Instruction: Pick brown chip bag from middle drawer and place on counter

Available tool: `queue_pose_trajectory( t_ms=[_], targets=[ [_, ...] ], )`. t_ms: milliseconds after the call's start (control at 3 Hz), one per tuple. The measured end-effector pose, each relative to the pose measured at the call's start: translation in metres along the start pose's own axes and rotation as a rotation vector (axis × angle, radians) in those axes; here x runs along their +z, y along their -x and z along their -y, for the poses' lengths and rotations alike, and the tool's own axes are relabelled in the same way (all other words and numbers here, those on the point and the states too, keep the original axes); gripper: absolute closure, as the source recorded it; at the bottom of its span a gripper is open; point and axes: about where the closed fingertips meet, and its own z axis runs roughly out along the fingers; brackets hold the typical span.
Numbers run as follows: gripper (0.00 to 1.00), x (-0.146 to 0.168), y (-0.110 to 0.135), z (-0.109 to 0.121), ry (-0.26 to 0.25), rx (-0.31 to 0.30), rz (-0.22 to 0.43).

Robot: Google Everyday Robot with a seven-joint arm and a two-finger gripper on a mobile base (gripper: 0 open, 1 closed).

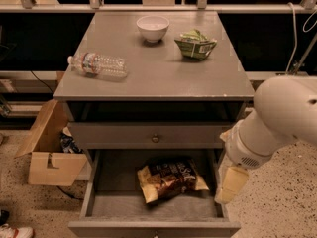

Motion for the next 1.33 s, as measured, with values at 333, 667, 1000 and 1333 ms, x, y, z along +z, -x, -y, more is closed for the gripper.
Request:
queue_pose_trajectory(
  t_ms=[333, 667, 1000, 1333],
  targets=[
    [0.00, 0.052, -0.004, -0.004, -0.021, 0.053, 0.060],
    [0.00, 0.057, 0.002, 0.009, -0.075, 0.059, 0.096],
    [0.00, 0.058, 0.002, 0.009, -0.075, 0.059, 0.096],
    [0.00, 0.092, 0.000, 0.013, -0.048, 0.081, 0.120]
  ],
)
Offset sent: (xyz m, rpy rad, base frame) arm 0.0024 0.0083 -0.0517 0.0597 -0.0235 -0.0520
